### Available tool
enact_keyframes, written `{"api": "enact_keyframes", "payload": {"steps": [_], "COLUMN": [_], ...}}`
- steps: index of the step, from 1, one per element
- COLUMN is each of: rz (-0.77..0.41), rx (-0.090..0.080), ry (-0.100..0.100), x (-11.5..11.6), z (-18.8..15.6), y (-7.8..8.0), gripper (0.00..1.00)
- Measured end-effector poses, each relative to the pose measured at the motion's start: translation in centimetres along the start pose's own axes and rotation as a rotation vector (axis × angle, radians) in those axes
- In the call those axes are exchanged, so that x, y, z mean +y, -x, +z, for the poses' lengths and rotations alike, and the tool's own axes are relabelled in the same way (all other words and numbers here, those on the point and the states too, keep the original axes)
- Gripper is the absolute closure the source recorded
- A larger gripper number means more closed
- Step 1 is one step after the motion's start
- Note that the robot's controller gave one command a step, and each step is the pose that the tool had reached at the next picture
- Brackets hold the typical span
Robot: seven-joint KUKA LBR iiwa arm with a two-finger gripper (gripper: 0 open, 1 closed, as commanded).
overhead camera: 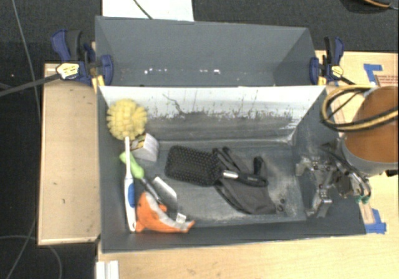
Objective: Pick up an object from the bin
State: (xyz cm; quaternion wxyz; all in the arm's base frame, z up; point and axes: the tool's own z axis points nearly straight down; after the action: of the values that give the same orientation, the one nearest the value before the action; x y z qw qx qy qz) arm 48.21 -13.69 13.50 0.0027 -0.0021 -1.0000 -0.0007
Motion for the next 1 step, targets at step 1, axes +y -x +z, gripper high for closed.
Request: {"api": "enact_keyframes", "payload": {"steps": [1], "rz": [-0.007], "rx": [-0.008], "ry": [-0.002], "x": [0.06], "z": [-0.40], "y": [0.21], "gripper": [0.00]}}
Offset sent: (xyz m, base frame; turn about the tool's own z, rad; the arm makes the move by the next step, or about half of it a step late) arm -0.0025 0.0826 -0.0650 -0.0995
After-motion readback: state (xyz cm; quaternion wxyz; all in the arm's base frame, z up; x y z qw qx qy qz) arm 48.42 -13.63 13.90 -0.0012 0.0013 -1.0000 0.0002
